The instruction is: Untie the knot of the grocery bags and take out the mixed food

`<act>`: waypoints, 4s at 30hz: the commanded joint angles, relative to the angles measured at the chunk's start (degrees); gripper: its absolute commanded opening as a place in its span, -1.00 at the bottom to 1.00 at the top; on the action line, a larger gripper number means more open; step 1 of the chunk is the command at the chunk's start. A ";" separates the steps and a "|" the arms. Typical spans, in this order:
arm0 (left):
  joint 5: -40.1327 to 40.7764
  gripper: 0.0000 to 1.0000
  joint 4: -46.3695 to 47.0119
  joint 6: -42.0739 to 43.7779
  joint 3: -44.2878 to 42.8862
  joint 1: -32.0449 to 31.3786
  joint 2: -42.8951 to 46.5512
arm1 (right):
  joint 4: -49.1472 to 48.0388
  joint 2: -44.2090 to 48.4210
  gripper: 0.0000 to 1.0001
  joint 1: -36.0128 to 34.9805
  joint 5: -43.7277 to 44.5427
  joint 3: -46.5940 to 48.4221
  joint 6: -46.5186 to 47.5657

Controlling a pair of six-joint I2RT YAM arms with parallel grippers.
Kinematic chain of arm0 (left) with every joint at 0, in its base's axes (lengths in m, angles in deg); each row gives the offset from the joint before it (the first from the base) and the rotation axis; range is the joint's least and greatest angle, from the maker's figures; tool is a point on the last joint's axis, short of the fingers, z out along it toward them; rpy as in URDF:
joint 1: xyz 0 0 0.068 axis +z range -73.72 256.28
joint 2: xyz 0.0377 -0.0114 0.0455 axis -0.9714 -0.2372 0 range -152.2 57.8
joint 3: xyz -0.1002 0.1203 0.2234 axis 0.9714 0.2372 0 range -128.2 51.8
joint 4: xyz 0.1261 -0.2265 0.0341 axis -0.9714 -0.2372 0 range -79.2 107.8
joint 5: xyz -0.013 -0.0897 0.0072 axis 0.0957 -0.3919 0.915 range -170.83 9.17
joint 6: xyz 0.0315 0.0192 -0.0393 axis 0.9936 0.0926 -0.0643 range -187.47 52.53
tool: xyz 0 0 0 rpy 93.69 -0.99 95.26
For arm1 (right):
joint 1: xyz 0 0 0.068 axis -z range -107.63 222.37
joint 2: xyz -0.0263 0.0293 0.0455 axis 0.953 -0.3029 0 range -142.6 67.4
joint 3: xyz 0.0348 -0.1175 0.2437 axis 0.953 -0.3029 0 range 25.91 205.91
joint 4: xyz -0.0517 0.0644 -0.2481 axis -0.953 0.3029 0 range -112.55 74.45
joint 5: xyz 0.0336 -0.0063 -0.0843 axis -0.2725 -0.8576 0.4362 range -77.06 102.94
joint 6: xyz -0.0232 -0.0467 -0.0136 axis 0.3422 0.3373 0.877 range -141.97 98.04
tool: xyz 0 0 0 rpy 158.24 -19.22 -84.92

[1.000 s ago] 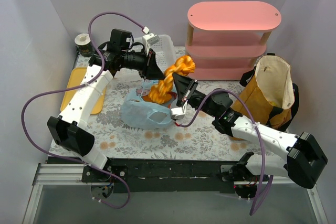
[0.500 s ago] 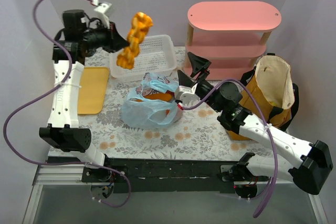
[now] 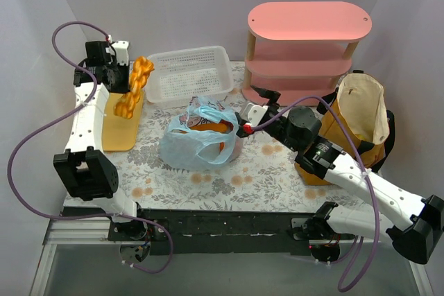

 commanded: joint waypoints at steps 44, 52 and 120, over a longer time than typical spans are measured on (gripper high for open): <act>18.90 -1.00 26.05 6.84 12.94 15.44 -19.99 | 15.26 -15.06 0.82 0.56 0.66 12.74 7.90; 20.48 -1.00 27.47 3.68 14.35 15.80 -21.74 | 16.84 -16.39 0.81 0.56 0.23 14.68 9.32; -27.25 0.96 -5.68 10.09 16.88 -30.69 20.53 | 8.50 -25.17 -0.37 -3.57 -21.05 18.63 -38.92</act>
